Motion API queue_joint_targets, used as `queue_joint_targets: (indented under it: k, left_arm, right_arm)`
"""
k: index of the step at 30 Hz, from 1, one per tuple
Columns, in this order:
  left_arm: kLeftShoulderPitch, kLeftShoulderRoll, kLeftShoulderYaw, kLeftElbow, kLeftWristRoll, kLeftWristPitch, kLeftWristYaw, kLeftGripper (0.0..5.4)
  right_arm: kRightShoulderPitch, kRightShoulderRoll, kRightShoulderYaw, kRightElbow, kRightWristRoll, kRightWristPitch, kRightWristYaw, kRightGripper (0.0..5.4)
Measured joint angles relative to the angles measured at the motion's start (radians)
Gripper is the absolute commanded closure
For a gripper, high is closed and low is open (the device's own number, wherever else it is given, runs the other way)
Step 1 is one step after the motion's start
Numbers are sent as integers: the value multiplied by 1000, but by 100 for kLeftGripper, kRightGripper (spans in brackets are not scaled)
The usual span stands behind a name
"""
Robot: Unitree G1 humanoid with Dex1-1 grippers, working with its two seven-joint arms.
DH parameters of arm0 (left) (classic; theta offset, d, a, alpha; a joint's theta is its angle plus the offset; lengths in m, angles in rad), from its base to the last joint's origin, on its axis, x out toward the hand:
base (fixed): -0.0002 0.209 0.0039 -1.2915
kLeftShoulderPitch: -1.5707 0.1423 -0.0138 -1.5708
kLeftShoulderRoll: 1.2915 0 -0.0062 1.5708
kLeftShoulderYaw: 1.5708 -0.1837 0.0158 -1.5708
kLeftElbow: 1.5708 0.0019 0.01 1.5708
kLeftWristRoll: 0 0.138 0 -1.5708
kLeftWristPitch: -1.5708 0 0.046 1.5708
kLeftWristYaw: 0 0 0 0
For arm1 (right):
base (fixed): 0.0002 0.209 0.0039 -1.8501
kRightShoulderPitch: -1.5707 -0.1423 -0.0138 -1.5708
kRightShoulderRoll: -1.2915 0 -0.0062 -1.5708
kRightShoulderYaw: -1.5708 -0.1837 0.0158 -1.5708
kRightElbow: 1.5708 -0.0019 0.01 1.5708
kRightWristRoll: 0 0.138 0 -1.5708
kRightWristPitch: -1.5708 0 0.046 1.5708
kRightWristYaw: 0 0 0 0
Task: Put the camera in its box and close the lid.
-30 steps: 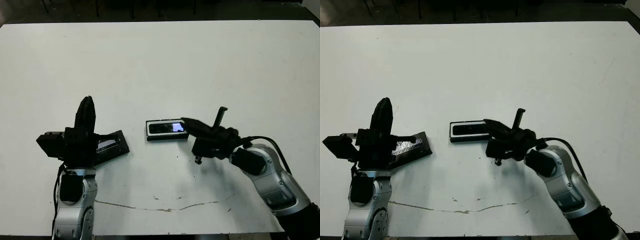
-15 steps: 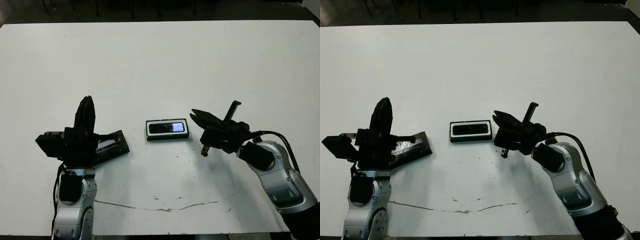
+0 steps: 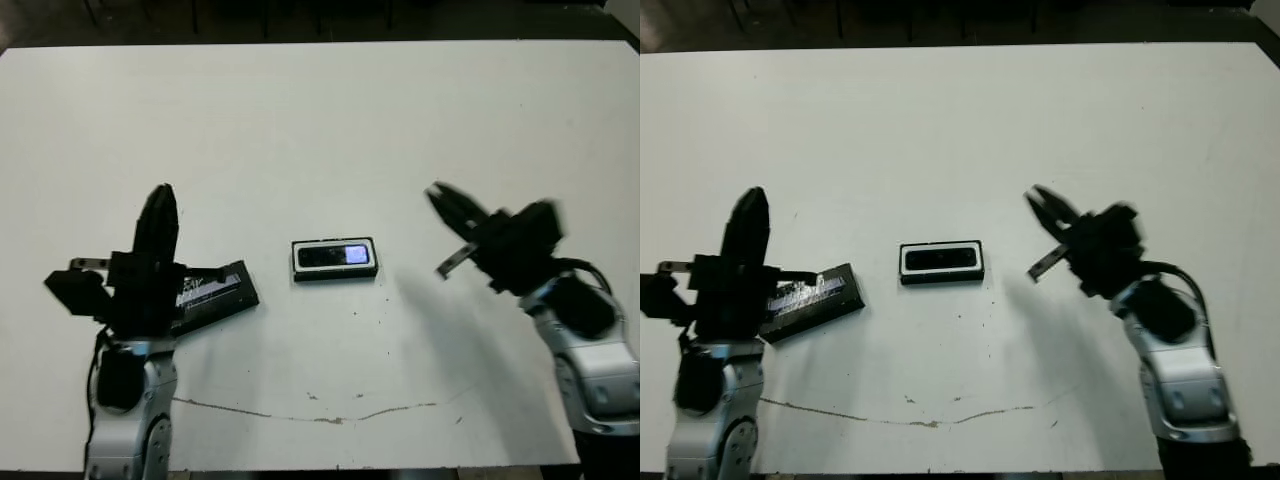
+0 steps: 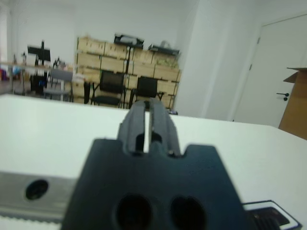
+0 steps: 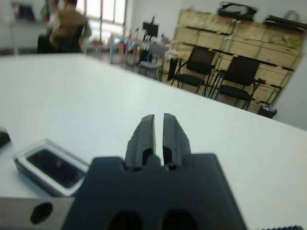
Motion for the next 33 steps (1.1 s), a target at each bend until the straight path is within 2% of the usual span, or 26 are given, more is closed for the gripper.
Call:
queue_joint_targets:
  k: [3, 7, 10, 13, 16, 20, 25, 31, 33]
  left_arm:
    - [43, 88, 40, -92, -25, 39, -61, 540]
    - [83, 248, 150, -190, -116, 147, -154, 540]
    - [94, 361, 238, -231, -188, 249, -210, 508]
    - [91, 468, 314, -235, -263, 334, -282, 459]
    - [59, 553, 354, -189, -339, 384, -374, 404]
    - [-13, 629, 353, -30, -381, 385, -533, 332]
    - [-142, 722, 301, 174, -435, 404, -782, 239]
    - [-284, 804, 198, 302, -482, 531, -994, 129]
    - [-317, 809, 169, 327, -483, 541, -1047, 95]
  right_arm:
    - [12, -17, -61, -17, 66, 24, 4, 538]
    - [19, -45, -113, -17, 124, 49, 5, 538]
    - [16, -50, -133, -2, 197, 96, 7, 540]
    - [-2, -54, -156, 19, 287, 179, 6, 540]
    - [-20, -57, -164, 26, 328, 217, 3, 540]
    - [-31, -62, -163, 35, 331, 228, -4, 540]
    - [-46, -71, -154, 38, 318, 228, -16, 540]
    - [-56, -77, -143, 38, 314, 237, -30, 540]
    - [-56, -77, -140, 38, 314, 237, -34, 540]
